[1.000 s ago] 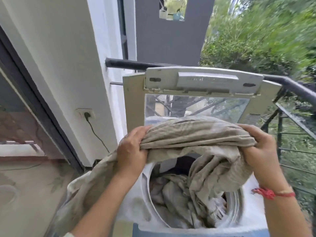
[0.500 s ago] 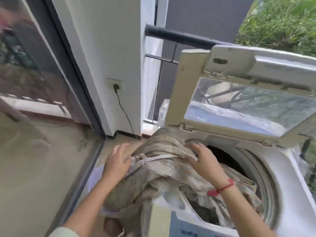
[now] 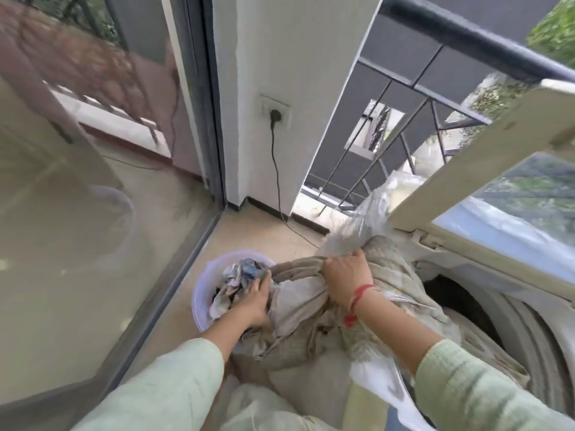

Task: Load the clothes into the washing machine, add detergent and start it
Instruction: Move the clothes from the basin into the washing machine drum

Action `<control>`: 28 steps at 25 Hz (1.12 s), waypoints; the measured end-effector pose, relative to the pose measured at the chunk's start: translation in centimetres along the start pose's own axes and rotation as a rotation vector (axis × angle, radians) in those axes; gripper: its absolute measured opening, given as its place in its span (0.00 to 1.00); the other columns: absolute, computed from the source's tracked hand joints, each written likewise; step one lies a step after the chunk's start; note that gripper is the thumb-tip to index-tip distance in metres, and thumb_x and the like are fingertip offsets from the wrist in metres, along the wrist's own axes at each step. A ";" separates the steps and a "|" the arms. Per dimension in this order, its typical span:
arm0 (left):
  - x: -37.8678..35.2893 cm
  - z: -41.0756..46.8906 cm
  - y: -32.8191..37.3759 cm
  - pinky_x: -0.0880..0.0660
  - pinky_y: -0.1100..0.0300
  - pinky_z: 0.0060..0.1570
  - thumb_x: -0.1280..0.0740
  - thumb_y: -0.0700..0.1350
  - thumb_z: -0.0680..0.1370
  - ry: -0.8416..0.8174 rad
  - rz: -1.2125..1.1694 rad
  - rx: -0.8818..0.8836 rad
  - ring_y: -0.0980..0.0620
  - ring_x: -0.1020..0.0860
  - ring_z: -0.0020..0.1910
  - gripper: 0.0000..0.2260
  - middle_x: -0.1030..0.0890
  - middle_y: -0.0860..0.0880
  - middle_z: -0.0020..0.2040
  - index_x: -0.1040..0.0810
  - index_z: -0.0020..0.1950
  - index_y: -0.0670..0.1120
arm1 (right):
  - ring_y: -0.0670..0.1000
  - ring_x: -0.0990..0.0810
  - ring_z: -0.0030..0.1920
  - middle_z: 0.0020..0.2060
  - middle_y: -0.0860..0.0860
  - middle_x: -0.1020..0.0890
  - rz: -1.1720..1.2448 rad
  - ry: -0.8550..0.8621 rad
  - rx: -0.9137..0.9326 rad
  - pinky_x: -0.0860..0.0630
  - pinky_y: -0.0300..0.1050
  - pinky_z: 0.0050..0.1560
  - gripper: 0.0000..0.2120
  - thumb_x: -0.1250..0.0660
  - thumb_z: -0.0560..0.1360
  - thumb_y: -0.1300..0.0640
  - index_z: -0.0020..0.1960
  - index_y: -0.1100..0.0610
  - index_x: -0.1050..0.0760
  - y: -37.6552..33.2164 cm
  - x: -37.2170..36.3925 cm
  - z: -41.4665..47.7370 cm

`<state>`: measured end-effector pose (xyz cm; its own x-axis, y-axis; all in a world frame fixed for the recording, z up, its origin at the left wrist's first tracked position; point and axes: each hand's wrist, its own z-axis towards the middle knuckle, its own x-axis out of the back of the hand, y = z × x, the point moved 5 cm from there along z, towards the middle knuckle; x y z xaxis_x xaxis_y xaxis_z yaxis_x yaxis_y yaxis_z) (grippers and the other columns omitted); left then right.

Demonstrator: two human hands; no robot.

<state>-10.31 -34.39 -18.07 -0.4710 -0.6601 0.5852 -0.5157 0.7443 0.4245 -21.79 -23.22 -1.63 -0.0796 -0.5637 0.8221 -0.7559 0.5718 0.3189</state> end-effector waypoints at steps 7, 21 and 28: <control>3.7 -0.4 3.5 0.42 0.47 0.71 0.22 0.52 0.62 0.119 -0.179 -0.049 0.43 0.49 0.76 0.55 0.50 0.47 0.77 0.58 0.76 0.58 | 0.51 0.19 0.46 0.44 0.47 0.15 0.403 0.314 0.009 0.33 0.45 0.55 0.23 0.38 0.69 0.59 0.60 0.42 0.24 4.0 1.7 -5.6; 15.5 -18.4 20.0 0.24 0.61 0.43 0.30 0.45 0.73 1.025 -0.454 -0.659 0.57 0.19 0.46 0.12 0.18 0.59 0.43 0.25 0.54 0.53 | 0.48 0.20 0.57 0.53 0.48 0.17 1.381 1.115 0.087 0.24 0.52 0.59 0.24 0.33 0.66 0.74 0.58 0.55 0.21 19.4 5.8 -21.4; 11.9 -23.6 35.3 0.27 0.54 0.34 0.30 0.43 0.74 1.122 -0.229 -0.908 0.46 0.21 0.38 0.13 0.20 0.48 0.40 0.33 0.50 0.53 | 0.46 0.19 0.52 0.48 0.42 0.16 1.521 1.431 -0.138 0.23 0.41 0.55 0.24 0.33 0.68 0.75 0.54 0.50 0.21 28.8 -0.6 -32.4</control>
<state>-17.26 -13.58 20.19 0.5699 -0.6626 0.4860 0.3188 0.7234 0.6124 -22.41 12.86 22.34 0.0459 0.9950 0.0883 -0.5440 0.0990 -0.8332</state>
